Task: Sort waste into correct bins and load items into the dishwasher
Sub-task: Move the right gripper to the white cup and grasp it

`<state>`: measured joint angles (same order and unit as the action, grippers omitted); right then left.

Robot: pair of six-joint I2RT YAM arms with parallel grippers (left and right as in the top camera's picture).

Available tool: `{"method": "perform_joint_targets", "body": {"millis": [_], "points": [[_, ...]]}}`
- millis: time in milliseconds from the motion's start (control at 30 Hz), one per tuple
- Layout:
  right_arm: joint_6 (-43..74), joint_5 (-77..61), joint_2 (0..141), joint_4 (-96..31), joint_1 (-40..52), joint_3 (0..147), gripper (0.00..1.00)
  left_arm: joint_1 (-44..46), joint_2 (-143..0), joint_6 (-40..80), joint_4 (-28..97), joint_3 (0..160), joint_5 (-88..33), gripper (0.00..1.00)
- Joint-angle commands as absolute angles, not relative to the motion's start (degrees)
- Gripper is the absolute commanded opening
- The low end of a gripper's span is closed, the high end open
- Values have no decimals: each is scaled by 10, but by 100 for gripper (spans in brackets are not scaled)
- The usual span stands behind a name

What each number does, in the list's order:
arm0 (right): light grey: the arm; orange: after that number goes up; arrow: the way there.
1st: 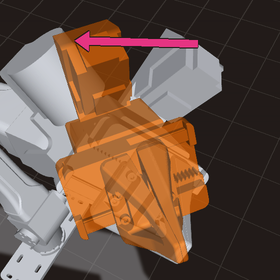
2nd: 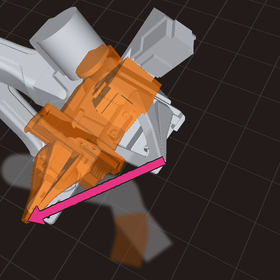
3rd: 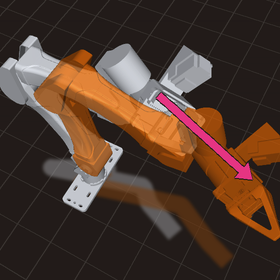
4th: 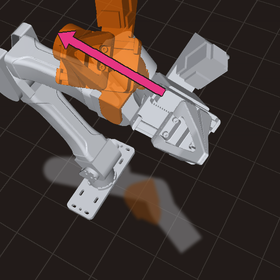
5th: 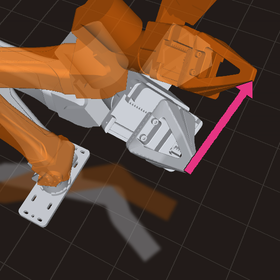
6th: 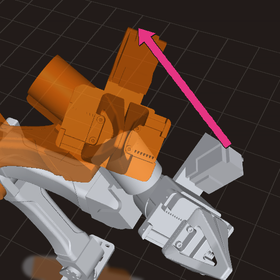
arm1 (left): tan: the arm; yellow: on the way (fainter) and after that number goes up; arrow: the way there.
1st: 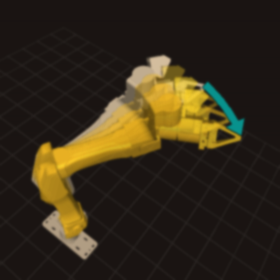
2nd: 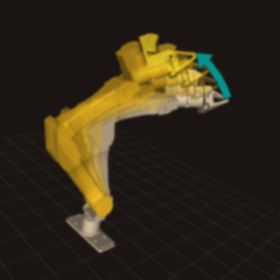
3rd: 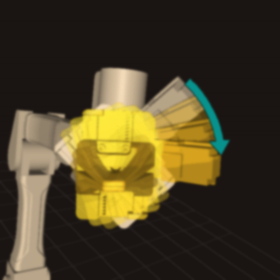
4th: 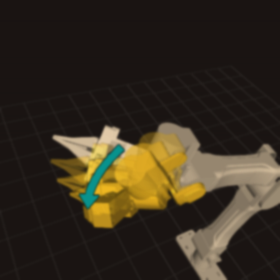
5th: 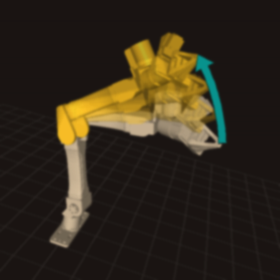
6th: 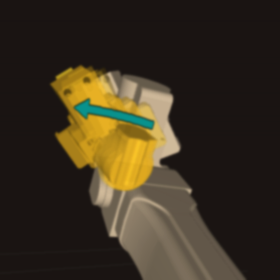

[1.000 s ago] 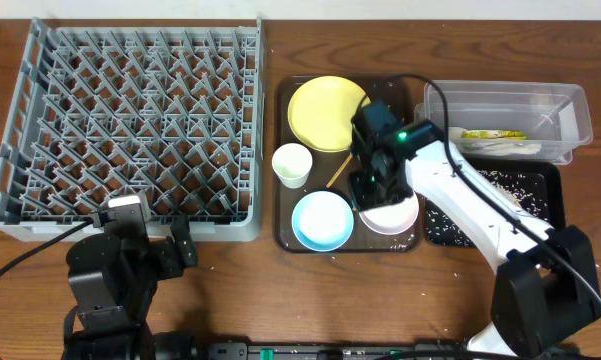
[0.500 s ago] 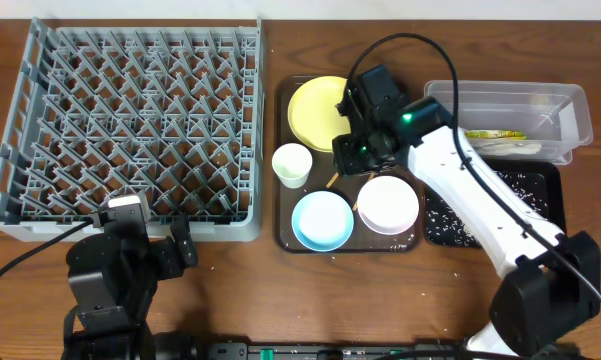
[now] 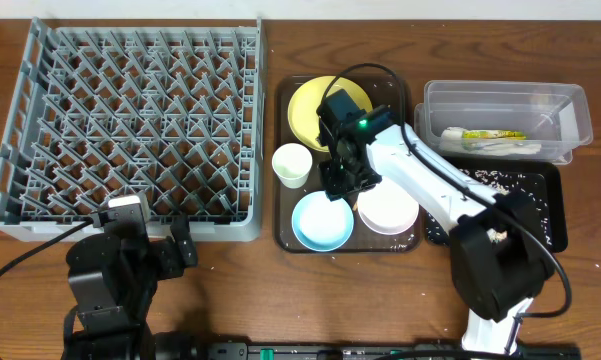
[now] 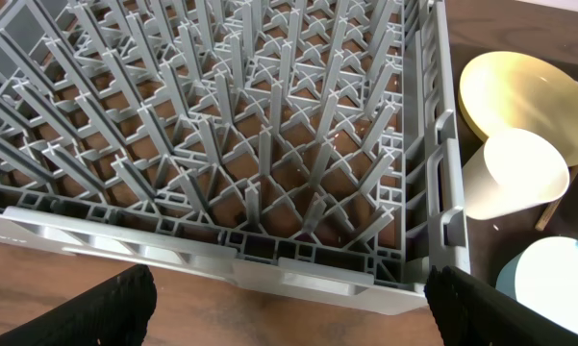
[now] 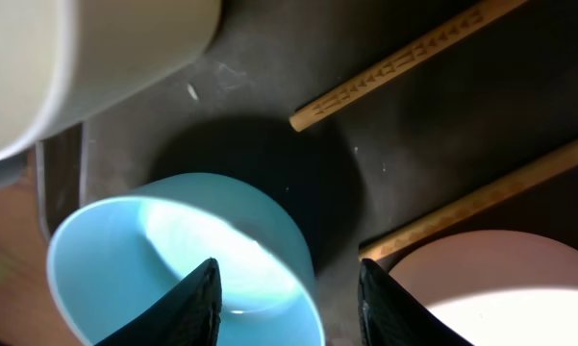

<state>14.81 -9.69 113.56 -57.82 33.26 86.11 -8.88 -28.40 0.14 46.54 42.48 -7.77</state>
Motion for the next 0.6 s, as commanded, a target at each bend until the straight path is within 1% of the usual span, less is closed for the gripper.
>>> {"method": "perform_joint_targets", "body": {"millis": [0,333,567], "points": [[140,-90,1143,-579,338,860,43,-88,-283,-2,467,436,-79,93],[142,-108,1141,-576,335,872,40,-88,-283,-2,467,436,-79,93],[195,-116,1141,-570,329,934,39,-88,-283,-2,467,436,-79,93]]}}
